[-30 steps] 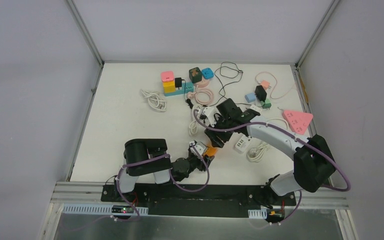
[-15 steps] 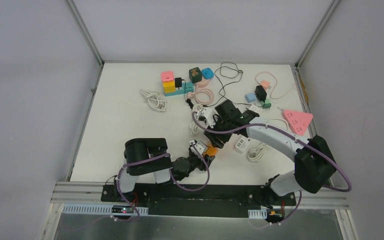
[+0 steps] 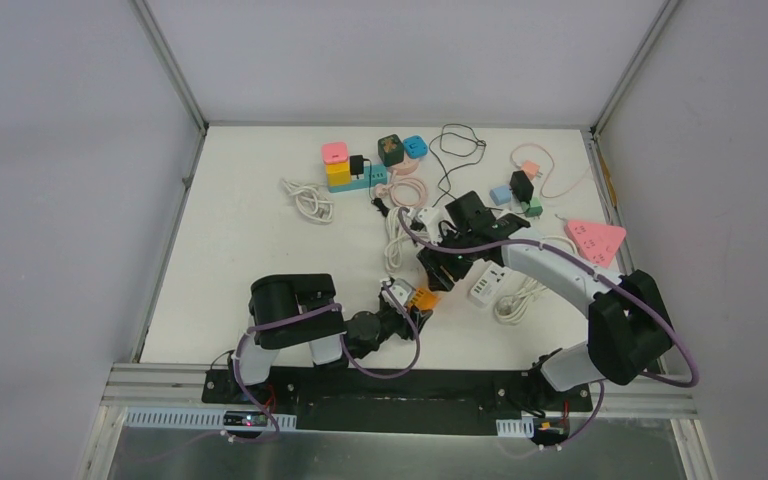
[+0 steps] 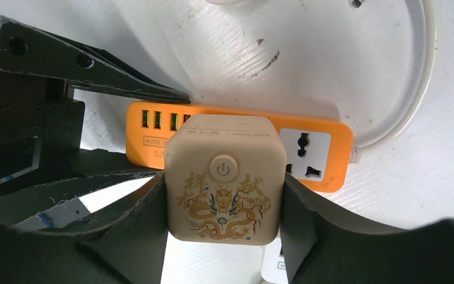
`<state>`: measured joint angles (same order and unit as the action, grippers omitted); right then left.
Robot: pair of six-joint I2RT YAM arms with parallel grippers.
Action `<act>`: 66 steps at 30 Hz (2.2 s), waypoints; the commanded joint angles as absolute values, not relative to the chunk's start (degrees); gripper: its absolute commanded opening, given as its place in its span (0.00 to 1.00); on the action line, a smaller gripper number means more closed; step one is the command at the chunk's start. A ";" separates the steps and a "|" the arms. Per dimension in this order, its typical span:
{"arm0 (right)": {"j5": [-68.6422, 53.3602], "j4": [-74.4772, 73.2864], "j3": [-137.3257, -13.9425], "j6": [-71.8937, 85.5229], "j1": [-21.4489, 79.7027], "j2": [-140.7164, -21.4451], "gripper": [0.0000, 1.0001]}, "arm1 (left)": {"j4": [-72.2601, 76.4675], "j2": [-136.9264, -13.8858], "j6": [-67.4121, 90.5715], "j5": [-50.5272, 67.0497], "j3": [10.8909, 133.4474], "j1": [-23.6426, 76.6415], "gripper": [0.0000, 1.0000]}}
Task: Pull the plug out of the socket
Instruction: Remove the plug from the socket.
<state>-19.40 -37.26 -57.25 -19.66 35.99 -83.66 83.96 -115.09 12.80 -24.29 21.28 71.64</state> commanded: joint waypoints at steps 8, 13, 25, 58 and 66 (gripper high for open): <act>-26.07 -38.74 -57.69 -21.53 47.89 -82.43 0.00 | 80.99 -117.24 15.73 -24.25 20.06 70.46 0.00; -14.40 -37.12 -57.35 -21.40 48.65 -82.62 0.00 | 79.86 -116.82 15.91 -24.43 20.13 70.33 0.00; -34.13 -39.85 -57.84 -17.63 36.56 -81.75 0.00 | 79.30 -117.12 15.91 -22.61 20.01 69.15 0.00; -22.33 -37.42 -58.52 -17.58 50.05 -82.65 0.00 | 73.22 -115.29 16.87 -20.84 21.10 67.93 0.00; -19.58 -38.13 -58.56 -17.11 45.14 -79.72 0.00 | 68.75 -114.93 17.59 -20.37 22.35 66.94 0.00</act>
